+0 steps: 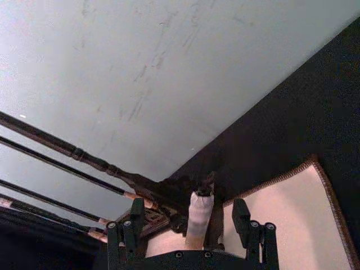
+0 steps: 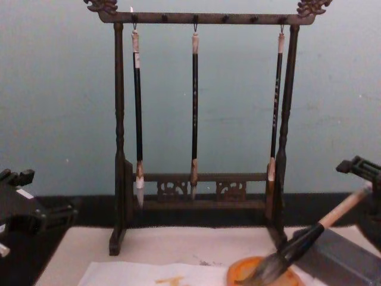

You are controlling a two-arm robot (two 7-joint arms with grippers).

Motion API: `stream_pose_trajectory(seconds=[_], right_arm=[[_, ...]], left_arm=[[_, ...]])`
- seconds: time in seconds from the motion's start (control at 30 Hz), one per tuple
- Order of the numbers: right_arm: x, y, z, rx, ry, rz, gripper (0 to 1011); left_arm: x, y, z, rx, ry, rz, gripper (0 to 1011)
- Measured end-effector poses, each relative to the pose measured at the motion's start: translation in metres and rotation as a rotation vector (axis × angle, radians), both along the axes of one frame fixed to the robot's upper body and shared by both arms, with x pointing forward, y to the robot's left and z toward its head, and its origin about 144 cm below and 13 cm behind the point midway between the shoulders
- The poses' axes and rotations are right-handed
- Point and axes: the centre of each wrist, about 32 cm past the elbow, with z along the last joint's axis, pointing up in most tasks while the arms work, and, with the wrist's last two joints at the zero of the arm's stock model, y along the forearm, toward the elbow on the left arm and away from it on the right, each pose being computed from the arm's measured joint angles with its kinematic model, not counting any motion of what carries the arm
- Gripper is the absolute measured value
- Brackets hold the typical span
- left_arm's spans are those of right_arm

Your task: Pick up the brush from the inkstone, write on the paper, then place the brush back to its original position.

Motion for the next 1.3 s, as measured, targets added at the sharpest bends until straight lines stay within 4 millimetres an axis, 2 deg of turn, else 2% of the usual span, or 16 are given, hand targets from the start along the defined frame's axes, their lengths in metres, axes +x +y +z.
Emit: stream_pose_trajectory(seconds=[0.23,0.6,0.83,1.17,1.23,1.3], right_arm=[[0.013,0.005,-0.001,-0.013,-0.005,0.016,1000],[0.012,0.004,-0.001,-0.012,-0.006,0.013,995],[0.011,0.004,-0.001,-0.012,-0.006,0.011,837],[0.010,0.003,-0.001,-0.011,-0.005,0.010,505],[0.010,0.003,-0.001,-0.011,-0.005,0.010,468],[0.010,0.003,-0.001,-0.011,-0.005,0.010,382]], left_arm=[[0.000,0.000,0.000,0.000,0.000,0.000,1010],[0.000,0.000,0.000,0.000,0.000,0.000,1010],[0.000,0.000,0.000,0.000,0.000,0.000,1010],[0.000,0.000,0.000,0.000,0.000,0.000,1010],[0.000,0.000,0.000,0.000,0.000,0.000,1009],[0.000,0.000,0.000,0.000,0.000,0.000,1010]])
